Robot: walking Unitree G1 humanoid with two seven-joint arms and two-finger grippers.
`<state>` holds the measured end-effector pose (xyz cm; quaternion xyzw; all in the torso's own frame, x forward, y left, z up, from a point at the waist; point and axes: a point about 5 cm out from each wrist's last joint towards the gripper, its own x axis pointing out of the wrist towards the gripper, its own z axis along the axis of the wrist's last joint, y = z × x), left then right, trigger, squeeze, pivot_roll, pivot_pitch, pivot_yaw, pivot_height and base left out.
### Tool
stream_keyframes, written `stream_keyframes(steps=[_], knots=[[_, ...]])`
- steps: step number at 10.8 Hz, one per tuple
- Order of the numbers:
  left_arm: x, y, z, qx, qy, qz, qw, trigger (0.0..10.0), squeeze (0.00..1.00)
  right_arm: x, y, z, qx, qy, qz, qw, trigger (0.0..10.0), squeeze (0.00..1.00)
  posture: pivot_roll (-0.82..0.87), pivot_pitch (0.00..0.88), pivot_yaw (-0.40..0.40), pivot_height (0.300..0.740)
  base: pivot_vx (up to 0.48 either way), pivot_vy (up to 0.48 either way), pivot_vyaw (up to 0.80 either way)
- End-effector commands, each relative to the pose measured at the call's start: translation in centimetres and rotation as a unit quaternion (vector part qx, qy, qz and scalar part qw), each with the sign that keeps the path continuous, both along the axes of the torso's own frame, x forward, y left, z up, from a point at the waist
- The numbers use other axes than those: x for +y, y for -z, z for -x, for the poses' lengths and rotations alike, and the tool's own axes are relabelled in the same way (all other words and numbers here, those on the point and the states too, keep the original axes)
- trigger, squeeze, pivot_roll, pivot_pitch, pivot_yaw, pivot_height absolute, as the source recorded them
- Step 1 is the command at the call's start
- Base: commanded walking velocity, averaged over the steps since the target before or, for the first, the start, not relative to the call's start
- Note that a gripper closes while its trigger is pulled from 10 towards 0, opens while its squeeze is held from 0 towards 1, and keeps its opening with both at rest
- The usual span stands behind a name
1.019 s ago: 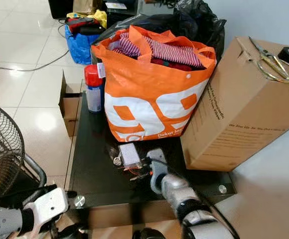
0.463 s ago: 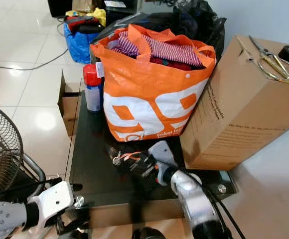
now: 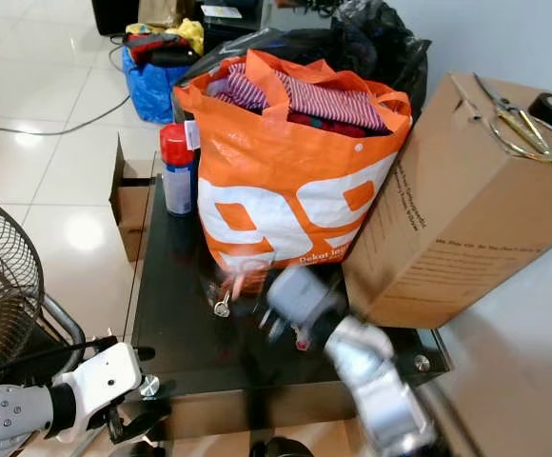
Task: Hang keys on a hook
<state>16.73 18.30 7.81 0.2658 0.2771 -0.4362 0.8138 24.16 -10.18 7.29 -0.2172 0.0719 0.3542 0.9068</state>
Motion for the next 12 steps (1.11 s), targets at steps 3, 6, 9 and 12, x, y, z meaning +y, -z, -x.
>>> stream_keyframes(steps=[3,6,9,12], knots=[[0.0,1.0,0.1,0.004,0.008,-0.001,1.0,10.0,0.27,0.3,0.7,0.5,0.031,0.002,0.007,1.0,10.0,0.0,0.03,0.04,-0.153,0.732,0.0,0.0,0.0],[0.6,1.8,0.3,0.009,0.007,-0.001,1.0,10.0,0.27,0.5,0.6,0.0,0.063,0.032,-0.035,0.997,10.0,1.0,0.03,0.049,-0.159,0.732,0.0,0.0,0.0],[0.5,1.4,0.6,0.005,0.004,0.002,1.0,10.0,0.27,0.8,0.8,-0.6,0.072,0.047,-0.048,0.995,10.0,1.0,0.04,0.055,-0.167,0.732,0.0,0.0,0.0],[0.3,0.8,0.8,0.002,0.002,0.005,1.0,10.0,0.28,0.1,3.2,-0.2,0.147,0.015,0.011,0.989,10.0,1.0,0.04,0.059,-0.176,0.732,0.0,0.0,0.0]])
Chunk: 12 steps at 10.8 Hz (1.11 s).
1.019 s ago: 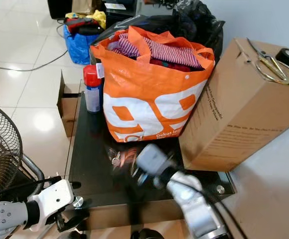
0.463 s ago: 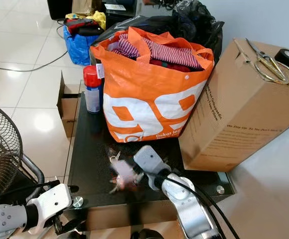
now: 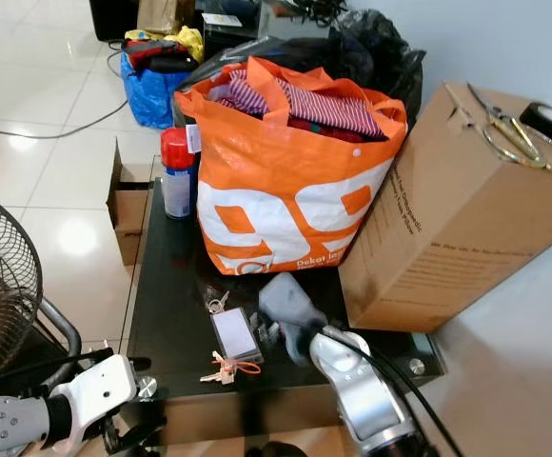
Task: Hang keys on a hook
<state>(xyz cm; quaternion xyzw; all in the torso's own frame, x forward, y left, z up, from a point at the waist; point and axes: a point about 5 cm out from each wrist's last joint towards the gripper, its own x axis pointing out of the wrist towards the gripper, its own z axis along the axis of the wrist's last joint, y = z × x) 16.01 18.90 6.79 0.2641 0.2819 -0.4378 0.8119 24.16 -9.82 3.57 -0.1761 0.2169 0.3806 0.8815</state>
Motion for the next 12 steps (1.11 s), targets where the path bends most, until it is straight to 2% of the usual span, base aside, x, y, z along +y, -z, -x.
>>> stream_keyframes(steps=[1,2,3,4,6,7,9,10,12], knots=[[-0.4,-0.4,0.0,-0.004,0.002,0.007,1.0,10.0,0.27,-0.3,0.7,0.0,0.011,-0.021,0.025,0.999,10.0,1.0,0.04,0.06,-0.177,0.732,0.0,0.0,0.0],[-0.5,-0.6,0.0,-0.004,0.004,0.009,1.0,10.0,0.27,0.2,2.0,0.1,0.014,-0.078,0.069,0.994,10.0,0.31,0.04,0.071,-0.18,0.732,0.0,0.0,0.0],[-0.7,-0.8,0.0,-0.003,0.006,0.009,1.0,10.0,0.27,0.9,3.1,0.0,0.024,-0.11,0.092,0.989,10.0,0.0,0.04,0.076,-0.181,0.732,0.0,0.0,0.0],[-0.8,-1.0,0.1,-0.002,0.007,0.01,1.0,10.0,0.27,1.4,3.8,0.0,0.027,-0.134,0.109,0.985,10.0,0.0,0.04,0.089,-0.186,0.732,0.0,0.0,0.0],[-0.9,-1.4,0.8,0.005,0.006,0.01,1.0,10.0,0.27,2.5,4.4,-0.3,0.035,-0.154,0.104,0.982,10.0,0.0,0.05,0.108,-0.197,0.732,0.0,0.0,0.0],[-0.9,-1.5,1.2,0.01,0.003,0.01,1.0,10.0,0.27,2.8,4.9,-0.3,0.037,-0.157,0.115,0.98,5.4,0.0,0.05,0.118,-0.201,0.732,0.0,0.0,0.0],[-0.9,-1.5,1.4,0.013,0.001,0.009,1.0,10.0,0.27,2.7,5.6,-0.4,0.044,-0.152,0.133,0.978,2.5,0.0,0.05,0.122,-0.204,0.732,0.0,0.0,0.0],[-0.8,-1.5,1.5,0.015,-0.001,0.008,1.0,10.0,0.27,2.4,5.9,-0.3,0.051,-0.151,0.137,0.978,0.0,0.0,0.05,0.127,-0.208,0.732,0.0,0.0,0.0],[-0.6,-1.2,1.7,0.02,-0.005,0.005,1.0,10.0,0.27,2.0,6.3,-0.4,0.06,-0.144,0.134,0.978,0.0,0.0,0.05,0.126,-0.206,0.732,0.0,0.0,0.0]])
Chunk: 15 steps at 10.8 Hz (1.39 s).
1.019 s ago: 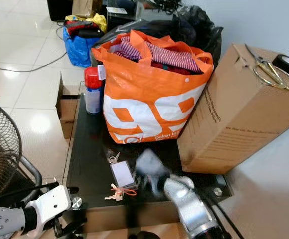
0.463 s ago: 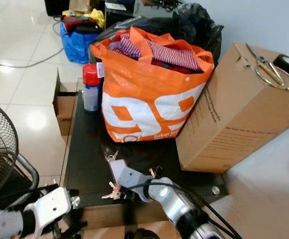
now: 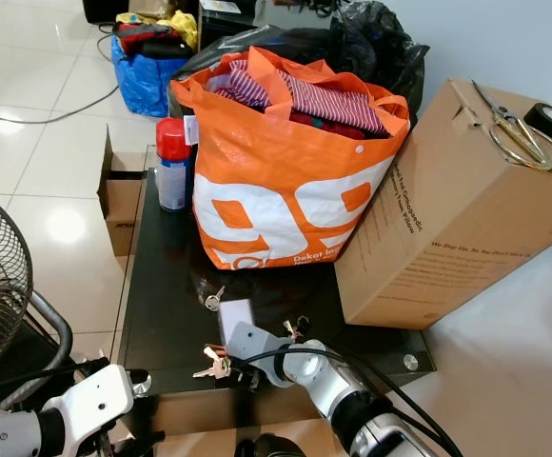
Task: Hang keys on a hook
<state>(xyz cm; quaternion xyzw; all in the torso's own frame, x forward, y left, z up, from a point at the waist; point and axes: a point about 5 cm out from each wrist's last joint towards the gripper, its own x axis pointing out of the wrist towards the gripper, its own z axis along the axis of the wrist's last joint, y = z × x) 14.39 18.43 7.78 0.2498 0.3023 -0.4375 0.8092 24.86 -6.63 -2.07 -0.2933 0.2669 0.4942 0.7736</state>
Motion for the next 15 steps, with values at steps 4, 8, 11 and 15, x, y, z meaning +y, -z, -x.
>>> stream_keyframes(steps=[4,8,11,15], knots=[[0.0,0.5,-0.1,-0.004,0.002,0.001,1.0,10.0,0.27,-1.2,0.4,-0.2,0.004,0.032,-0.004,0.999,0.0,0.0,0.05,0.12,-0.198,0.732,0.0,0.0,0.0],[0.1,1.4,-0.4,-0.009,0.0,0.0,1.0,10.0,0.27,-2.1,-2.6,-1.9,-0.012,0.059,-0.119,0.991,0.0,0.0,0.05,0.079,-0.205,0.732,0.0,0.0,0.0],[-0.4,0.8,-1.5,-0.03,0.0,0.007,1.0,10.0,0.27,-4.1,-6.0,-2.9,-0.015,0.112,-0.213,0.97,0.0,0.0,0.06,0.021,-0.208,0.732,0.0,0.0,0.0],[-0.9,-0.2,-3.6,-0.063,-0.014,0.019,0.998,10.0,0.27,-4.9,-9.6,-3.4,0.035,0.234,-0.347,0.908,0.0,0.0,0.06,0.0,-0.202,0.732,0.0,0.0,0.0]])
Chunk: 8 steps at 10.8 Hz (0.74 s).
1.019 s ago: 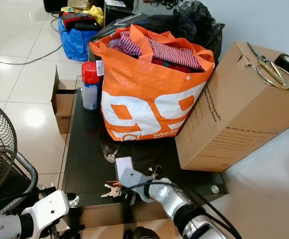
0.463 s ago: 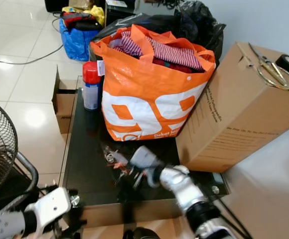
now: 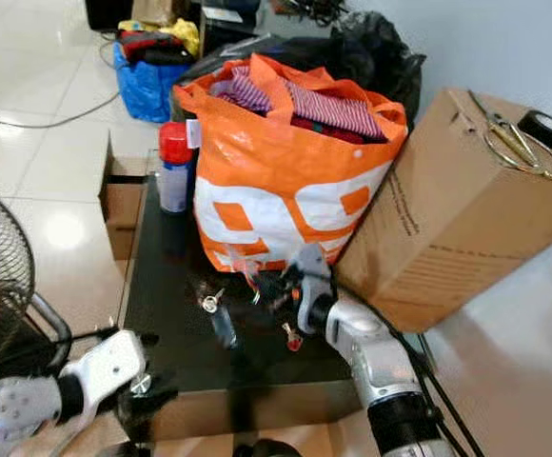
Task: Hang keys on a hook
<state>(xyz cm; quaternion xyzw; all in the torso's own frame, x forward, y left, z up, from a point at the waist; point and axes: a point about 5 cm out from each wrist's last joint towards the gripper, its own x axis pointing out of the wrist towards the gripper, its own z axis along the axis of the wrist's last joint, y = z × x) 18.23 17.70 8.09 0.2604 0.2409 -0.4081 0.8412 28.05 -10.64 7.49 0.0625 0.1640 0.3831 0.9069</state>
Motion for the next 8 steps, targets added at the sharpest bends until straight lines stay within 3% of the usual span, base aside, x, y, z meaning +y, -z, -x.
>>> stream_keyframes(steps=[1,2,3,4,5,6,7,8], knots=[[-0.2,-0.1,-0.5,-0.021,-0.017,0.009,1.0,10.0,0.28,-1.1,-0.9,-0.1,-0.019,0.027,0.017,0.999,0.0,0.0,0.07,0.0,-0.204,0.732,0.0,0.0,0.0],[-0.3,-1.0,-1.8,-0.074,-0.07,0.037,0.994,10.0,0.27,-1.6,-2.3,-0.1,-0.084,0.047,0.053,0.994,0.0,0.0,0.08,0.0,-0.204,0.732,0.0,0.0,0.0],[-0.3,-1.2,-2.0,-0.085,-0.082,0.042,0.992,10.0,0.27,-1.6,-2.7,-0.1,-0.098,0.05,0.064,0.992,0.0,0.0,0.09,0.0,-0.203,0.732,0.0,0.0,0.0],[-0.1,-1.7,-2.9,-0.113,-0.129,0.065,0.983,10.0,0.27,-1.0,-3.8,0.4,-0.174,0.016,0.142,0.974,0.0,0.0,0.09,0.0,-0.193,0.732,0.0,0.0,0.0],[-0.3,-1.3,-2.9,-0.109,-0.131,0.063,0.983,10.0,0.26,-0.2,-3.1,0.7,-0.193,-0.028,0.198,0.961,0.0,0.0,0.08,0.0,-0.186,0.732,0.0,0.0,0.0],[-0.5,-0.3,-2.4,-0.088,-0.113,0.046,0.989,10.0,0.26,0.8,-1.2,0.6,-0.171,-0.06,0.233,0.956,0.0,0.0,0.09,0.0,-0.187,0.732,0.0,0.0,0.0],[-0.2,0.0,-2.1,-0.074,-0.104,0.033,0.991,10.0,0.26,1.6,0.3,0.6,-0.155,-0.078,0.261,0.95,4.0,0.0,0.09,0.0,-0.188,0.732,0.0,0.0,0.0],[0.1,0.7,-1.5,-0.037,-0.074,0.016,0.996,10.0,0.25,2.7,2.1,0.2,-0.123,-0.074,0.264,0.954,10.0,0.0,0.09,0.0,-0.191,0.732,0.0,0.0,0.0]])
